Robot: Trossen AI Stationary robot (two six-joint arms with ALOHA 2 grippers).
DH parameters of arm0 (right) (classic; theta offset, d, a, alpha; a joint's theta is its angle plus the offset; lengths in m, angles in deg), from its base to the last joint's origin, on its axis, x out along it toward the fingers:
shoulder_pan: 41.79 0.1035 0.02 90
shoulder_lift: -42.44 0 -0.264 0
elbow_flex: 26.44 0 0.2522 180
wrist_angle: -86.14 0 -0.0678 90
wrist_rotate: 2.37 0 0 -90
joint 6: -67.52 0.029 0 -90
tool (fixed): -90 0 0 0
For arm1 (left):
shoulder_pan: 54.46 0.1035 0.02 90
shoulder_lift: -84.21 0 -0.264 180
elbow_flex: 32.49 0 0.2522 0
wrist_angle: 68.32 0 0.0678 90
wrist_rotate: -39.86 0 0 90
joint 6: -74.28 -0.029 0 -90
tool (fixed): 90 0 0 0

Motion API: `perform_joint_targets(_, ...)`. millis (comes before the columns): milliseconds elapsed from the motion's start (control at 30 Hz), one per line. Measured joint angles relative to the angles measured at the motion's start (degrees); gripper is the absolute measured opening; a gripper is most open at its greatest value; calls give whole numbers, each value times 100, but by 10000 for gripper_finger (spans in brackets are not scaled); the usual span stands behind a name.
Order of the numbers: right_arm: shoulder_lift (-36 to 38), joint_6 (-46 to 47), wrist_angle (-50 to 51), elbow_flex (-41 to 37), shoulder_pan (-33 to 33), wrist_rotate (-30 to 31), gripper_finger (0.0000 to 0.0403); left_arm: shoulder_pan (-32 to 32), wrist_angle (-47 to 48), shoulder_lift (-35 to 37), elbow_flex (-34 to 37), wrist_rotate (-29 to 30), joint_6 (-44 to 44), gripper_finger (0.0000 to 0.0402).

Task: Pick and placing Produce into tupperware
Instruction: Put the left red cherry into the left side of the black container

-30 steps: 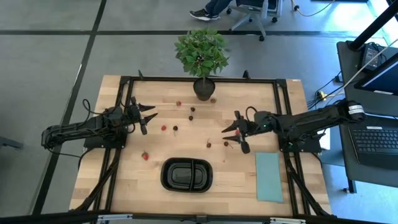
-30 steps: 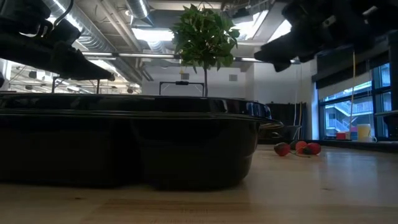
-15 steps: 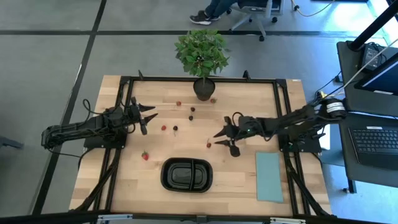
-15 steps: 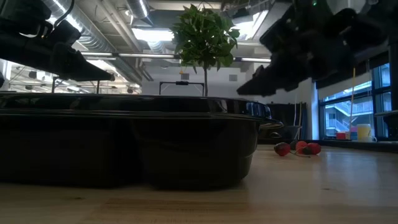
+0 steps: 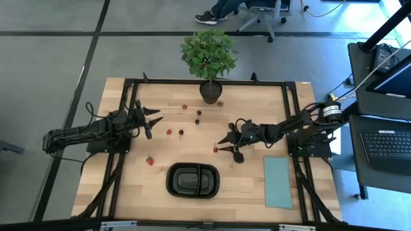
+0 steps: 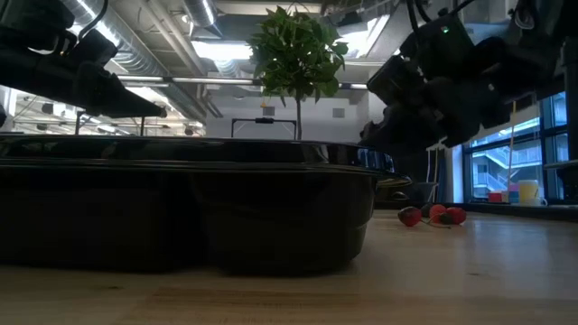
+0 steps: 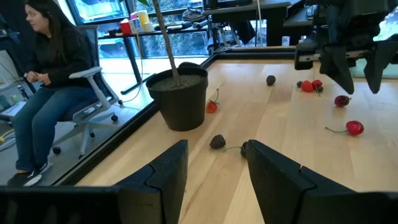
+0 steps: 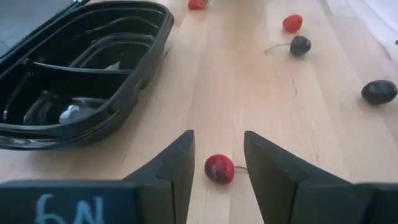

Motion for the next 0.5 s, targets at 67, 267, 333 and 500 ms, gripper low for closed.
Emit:
perform_joint_targets(67,-42,-23,-88,0,0,0,141,0,0,0,0,0,-2,159)
perform_joint_targets(267,-61,-209,-162,30,0,0,141,0,0,0,0,0,-2,159)
perform_joint_targets(333,-61,-303,-164,79,0,0,141,-2,0,0,0,0,-2,159)
perform_joint_targets(500,-61,-481,-160,192,0,0,156,0,0,0,0,0,-3,159)
